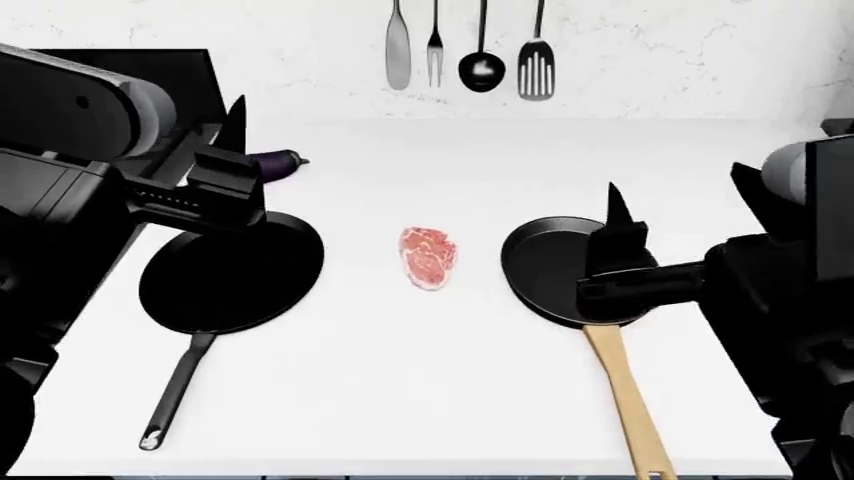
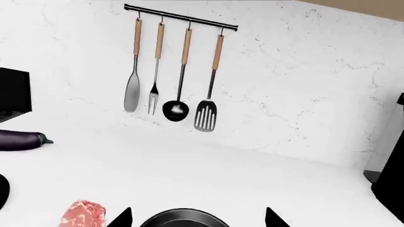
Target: Place both pans onto different burners. Then place the eggplant and the lamb chop on different pans.
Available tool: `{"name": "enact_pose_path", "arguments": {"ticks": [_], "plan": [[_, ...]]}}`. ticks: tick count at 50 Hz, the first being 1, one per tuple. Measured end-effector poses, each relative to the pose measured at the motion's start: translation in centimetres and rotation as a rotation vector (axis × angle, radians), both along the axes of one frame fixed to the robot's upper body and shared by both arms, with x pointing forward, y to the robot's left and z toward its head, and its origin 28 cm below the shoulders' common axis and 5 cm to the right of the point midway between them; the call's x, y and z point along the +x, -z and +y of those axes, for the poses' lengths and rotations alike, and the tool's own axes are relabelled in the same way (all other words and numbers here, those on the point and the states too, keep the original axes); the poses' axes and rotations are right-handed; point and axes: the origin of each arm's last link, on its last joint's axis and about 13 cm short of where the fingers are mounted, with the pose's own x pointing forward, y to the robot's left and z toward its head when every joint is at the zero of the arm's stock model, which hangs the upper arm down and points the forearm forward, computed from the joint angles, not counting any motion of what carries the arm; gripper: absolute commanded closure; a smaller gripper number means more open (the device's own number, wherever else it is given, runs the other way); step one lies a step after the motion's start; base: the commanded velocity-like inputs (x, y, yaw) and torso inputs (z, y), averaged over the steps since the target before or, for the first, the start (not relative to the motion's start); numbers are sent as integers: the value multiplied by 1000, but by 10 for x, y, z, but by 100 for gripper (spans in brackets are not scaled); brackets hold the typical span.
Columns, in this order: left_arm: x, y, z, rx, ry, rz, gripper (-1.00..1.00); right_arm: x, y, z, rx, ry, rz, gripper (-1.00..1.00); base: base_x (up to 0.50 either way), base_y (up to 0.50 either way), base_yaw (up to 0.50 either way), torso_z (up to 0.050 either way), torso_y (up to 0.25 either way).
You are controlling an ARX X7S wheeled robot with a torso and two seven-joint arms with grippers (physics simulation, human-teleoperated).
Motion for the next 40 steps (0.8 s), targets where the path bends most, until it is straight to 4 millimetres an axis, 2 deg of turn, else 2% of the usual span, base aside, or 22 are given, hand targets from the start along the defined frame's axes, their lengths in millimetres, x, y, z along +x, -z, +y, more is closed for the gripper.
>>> {"name": "enact_pose_path", "arguments": {"ticks": [9,18,40], "plan": [[4,4,2,-7,8,-2,-100,-9,2,-1,34,21,191,-100,0,0,0,0,0],[5,4,3,-9,10,-2,-100,-8,12,0,112,69,339,-100,0,0,0,0,0],[9,10,3,-23,9,20,-100,8,38,1,209,149,489,-100,0,0,0,0,0]]}}
